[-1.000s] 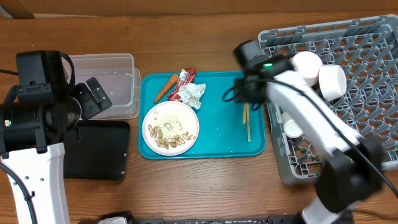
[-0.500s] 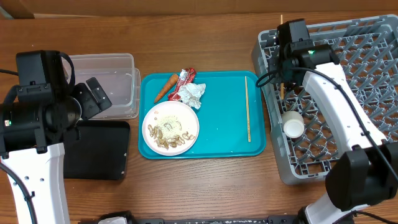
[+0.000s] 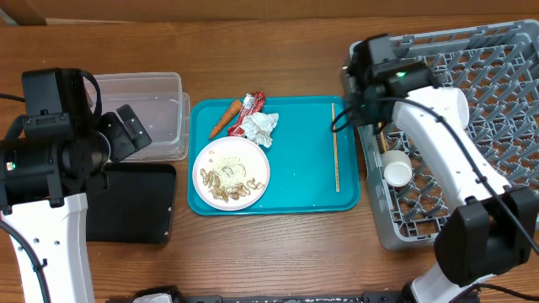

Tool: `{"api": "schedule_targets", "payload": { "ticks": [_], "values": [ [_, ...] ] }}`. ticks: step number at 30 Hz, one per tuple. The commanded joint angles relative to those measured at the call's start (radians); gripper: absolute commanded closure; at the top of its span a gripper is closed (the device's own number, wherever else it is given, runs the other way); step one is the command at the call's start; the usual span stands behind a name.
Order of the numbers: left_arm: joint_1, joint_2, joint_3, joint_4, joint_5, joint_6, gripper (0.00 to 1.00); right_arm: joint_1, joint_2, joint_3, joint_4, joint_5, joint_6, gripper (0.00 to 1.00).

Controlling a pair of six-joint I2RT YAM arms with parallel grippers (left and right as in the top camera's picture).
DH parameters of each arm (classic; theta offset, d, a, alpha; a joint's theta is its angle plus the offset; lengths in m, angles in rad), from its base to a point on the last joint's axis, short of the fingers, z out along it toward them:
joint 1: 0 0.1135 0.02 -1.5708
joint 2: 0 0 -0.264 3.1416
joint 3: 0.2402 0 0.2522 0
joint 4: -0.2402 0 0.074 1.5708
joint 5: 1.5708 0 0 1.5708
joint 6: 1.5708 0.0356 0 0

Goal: Sort waste into correct bins and load items into the dishwasher
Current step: 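Grasp the second chopstick on the tray with the right gripper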

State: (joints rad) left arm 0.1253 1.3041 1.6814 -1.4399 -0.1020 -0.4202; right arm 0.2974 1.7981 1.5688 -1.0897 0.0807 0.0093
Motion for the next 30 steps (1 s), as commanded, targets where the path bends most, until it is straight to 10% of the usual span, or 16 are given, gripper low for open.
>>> {"api": "schedule_targets", "payload": {
  "ticks": [1,19,27,30],
  "values": [
    [0.005,0.003,0.010,0.003,-0.002,-0.014,0.00,0.060,-0.016,0.002,-0.009,-0.119,0.169,0.56],
    [0.005,0.003,0.010,0.003,-0.002,-0.014,0.00,0.126,0.293,-0.082,0.063,0.127,0.467,0.55],
    [0.005,0.003,0.010,0.003,-0.002,-0.014,0.00,0.126,0.330,-0.082,0.065,-0.012,0.376,0.96],
    [0.005,0.003,0.010,0.003,-0.002,-0.014,0.00,0.126,0.323,-0.081,0.048,-0.024,0.377,0.96]
  ]
}}
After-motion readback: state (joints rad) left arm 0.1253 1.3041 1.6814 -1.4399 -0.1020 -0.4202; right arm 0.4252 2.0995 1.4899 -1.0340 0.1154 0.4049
